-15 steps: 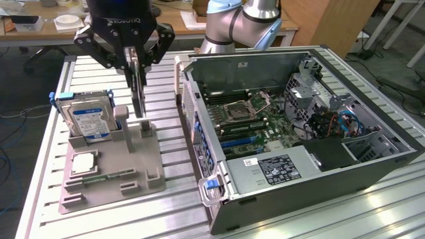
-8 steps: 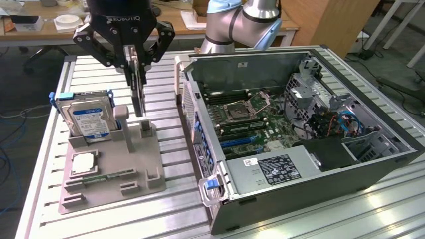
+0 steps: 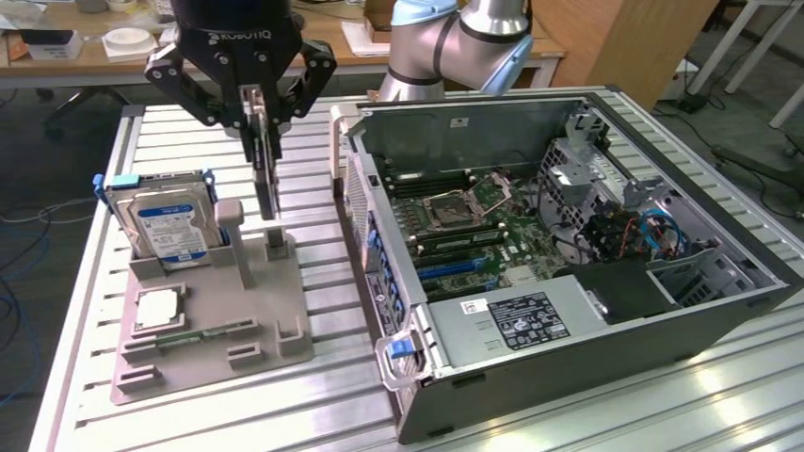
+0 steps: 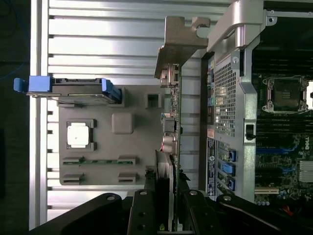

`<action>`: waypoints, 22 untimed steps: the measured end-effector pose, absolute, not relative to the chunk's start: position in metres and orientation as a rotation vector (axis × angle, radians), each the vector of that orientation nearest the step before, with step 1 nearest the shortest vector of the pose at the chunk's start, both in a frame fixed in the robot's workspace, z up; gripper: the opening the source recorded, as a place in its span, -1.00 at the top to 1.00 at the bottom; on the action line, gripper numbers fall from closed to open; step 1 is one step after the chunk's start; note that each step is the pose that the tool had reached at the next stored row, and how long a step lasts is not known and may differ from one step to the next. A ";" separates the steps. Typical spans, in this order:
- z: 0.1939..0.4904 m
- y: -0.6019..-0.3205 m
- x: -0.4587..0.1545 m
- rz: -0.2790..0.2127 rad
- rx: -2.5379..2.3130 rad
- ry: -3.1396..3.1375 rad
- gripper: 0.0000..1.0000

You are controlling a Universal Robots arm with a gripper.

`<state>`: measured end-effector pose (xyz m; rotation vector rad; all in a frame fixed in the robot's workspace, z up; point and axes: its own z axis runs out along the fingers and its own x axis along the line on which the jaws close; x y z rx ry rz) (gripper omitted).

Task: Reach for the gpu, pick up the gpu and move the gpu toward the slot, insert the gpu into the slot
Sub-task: 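Pick up the gpu and move the gpu toward the slot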

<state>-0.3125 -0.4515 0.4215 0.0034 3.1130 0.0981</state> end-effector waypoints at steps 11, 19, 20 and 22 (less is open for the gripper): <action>0.422 -0.452 -0.305 0.075 0.003 3.114 0.46; 0.422 -0.451 -0.296 0.079 0.003 3.114 0.46; 0.422 -0.451 -0.295 0.079 0.003 3.114 0.46; 0.422 -0.451 -0.293 0.079 0.003 3.114 0.46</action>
